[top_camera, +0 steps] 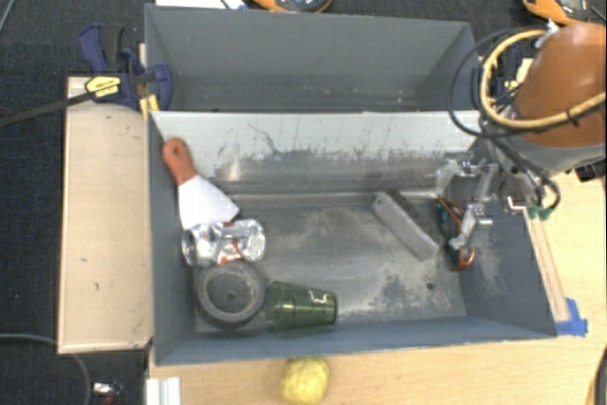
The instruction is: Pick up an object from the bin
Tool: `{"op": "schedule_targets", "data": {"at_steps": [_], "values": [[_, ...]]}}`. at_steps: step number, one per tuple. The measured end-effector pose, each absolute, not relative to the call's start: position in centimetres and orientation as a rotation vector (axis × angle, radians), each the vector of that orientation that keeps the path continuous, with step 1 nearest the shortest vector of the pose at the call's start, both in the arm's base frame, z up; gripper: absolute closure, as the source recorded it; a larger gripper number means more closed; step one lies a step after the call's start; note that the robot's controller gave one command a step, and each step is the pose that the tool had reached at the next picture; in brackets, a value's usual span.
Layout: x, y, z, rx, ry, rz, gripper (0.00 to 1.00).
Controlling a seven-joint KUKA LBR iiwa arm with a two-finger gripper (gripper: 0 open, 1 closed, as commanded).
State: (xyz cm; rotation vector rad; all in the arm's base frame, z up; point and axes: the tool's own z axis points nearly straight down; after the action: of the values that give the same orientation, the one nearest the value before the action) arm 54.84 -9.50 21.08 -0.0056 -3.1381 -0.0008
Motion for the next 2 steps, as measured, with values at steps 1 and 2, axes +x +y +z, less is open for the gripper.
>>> {"op": "schedule_targets", "data": {"at_steps": [1, 2], "values": [[55.0, -9.5, 21.5, 0.001, -3.146, 0.001, 0.00], [58.8, -12.0, 7.4, -0.254, -3.134, -0.001, 0.00]]}}
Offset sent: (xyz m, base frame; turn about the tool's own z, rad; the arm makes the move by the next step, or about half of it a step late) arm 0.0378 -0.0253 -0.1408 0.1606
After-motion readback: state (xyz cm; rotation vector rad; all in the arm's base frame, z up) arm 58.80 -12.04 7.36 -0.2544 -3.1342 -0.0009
